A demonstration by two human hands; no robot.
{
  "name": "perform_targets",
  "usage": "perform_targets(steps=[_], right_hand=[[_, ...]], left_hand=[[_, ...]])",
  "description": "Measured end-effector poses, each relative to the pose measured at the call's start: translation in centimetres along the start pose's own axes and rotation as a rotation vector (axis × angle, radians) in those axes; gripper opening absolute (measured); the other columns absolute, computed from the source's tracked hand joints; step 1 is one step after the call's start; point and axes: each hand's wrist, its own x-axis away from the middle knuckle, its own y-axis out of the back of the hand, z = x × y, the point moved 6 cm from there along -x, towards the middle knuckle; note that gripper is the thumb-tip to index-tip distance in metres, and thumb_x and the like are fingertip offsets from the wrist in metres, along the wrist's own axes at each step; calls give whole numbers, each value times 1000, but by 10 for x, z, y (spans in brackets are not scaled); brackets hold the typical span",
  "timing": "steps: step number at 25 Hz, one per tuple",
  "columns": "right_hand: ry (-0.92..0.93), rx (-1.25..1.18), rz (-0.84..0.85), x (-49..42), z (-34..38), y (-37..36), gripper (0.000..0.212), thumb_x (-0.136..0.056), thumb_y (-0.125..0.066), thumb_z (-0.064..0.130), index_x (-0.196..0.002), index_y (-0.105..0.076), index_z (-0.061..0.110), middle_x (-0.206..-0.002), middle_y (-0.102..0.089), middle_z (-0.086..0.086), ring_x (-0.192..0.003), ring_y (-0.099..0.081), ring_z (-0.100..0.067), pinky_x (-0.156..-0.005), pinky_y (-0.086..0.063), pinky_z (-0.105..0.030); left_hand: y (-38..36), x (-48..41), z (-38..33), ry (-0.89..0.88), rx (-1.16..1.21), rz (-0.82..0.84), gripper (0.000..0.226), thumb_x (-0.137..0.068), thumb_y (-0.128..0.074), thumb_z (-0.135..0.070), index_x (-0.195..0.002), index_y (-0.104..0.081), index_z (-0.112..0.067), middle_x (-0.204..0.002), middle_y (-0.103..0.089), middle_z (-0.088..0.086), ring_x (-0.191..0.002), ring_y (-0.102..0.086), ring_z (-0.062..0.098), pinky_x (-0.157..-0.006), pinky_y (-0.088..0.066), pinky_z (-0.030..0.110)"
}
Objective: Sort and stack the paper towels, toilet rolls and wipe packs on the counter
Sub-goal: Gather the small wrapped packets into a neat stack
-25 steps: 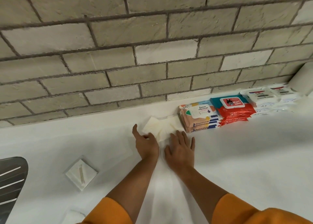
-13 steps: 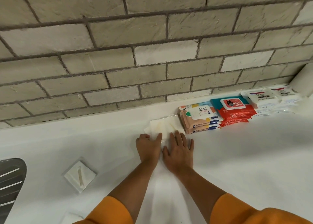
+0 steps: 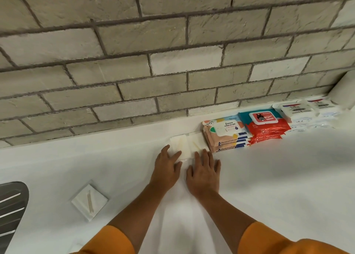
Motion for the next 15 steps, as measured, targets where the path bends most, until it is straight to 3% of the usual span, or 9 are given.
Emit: perform_targets(steps=[3, 8, 15], right_hand=[[-5, 7, 20, 0, -1, -2, 64, -96, -34, 44, -154, -40, 16, -163, -35, -15, -152, -28, -35, -122, -21, -60], [-6, 9, -3, 0, -1, 2, 60, -94, -43, 41, -148, -47, 16, -153, -46, -14, -140, -43, -35, -117, -32, -61], [-19, 33, 37, -1, 0, -4, 67, -98, -37, 47, -156, -36, 16, -164, -31, -15, -150, -30, -36, -119, -24, -62]], left_hand=[[6, -3, 12, 10, 12, 64, 46, -96, -60, -37, -138, -60, -20, -148, -47, 12, -132, -50, 28, -111, -39, 36], [12, -6, 19, -27, 45, 82, 46, -95, -62, -35, -137, -61, -16, -147, -48, 8, -131, -51, 25, -111, -40, 33], [7, -11, 10, -17, 66, 58, 47, -91, -65, -34, -134, -64, -15, -149, -45, 8, -133, -49, 28, -111, -38, 34]])
